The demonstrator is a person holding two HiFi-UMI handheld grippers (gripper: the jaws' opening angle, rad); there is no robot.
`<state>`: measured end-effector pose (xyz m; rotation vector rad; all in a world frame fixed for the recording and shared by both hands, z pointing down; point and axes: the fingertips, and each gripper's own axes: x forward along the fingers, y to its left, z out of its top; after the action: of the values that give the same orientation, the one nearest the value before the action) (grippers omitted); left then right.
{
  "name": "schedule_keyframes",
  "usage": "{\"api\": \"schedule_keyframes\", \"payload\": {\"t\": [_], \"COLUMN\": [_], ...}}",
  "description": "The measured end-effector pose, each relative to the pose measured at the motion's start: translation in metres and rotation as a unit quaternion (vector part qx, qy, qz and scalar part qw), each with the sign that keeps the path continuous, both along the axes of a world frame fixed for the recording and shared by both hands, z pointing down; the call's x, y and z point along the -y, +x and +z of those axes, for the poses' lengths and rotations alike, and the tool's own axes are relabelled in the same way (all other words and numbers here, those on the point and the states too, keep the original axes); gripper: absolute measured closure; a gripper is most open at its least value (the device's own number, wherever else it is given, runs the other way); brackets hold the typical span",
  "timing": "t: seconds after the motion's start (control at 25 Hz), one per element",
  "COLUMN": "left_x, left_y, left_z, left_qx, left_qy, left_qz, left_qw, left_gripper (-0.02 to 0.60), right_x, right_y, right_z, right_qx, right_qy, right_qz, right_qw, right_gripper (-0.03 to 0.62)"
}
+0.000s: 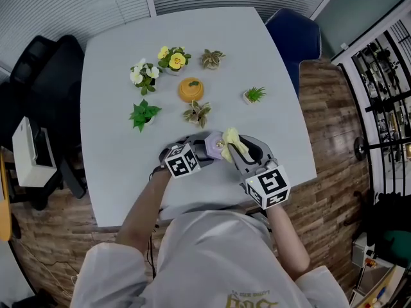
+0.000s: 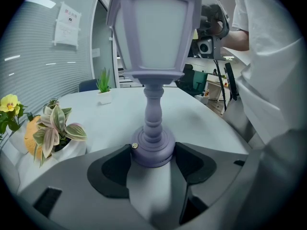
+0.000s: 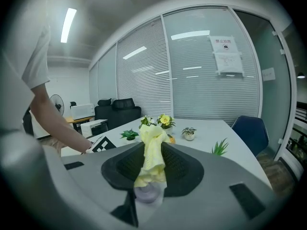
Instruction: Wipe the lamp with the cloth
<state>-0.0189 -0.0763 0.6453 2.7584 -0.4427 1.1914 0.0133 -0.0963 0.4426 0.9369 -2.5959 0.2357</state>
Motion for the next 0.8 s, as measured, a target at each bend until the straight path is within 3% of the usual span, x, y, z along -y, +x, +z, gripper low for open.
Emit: {"api": "schedule_keyframes", "payload": {"t": [0.8], "left_x": [0.001], "left_y": [-0.001], "left_z": [0.002], "left_qx": [0.000], "left_qy": [-0.003], "left_qz": [0.001], "left_qw": [1.0000], "left_gripper": [0.282], "right_x": [0.021], "right_y": [-0.007], "right_z": [0.005], "right_qx": [0.001], "right_qy": [-0.025], "right_qz": [-0.004], "right_qw": [1.000], "right_gripper": [0.480]}}
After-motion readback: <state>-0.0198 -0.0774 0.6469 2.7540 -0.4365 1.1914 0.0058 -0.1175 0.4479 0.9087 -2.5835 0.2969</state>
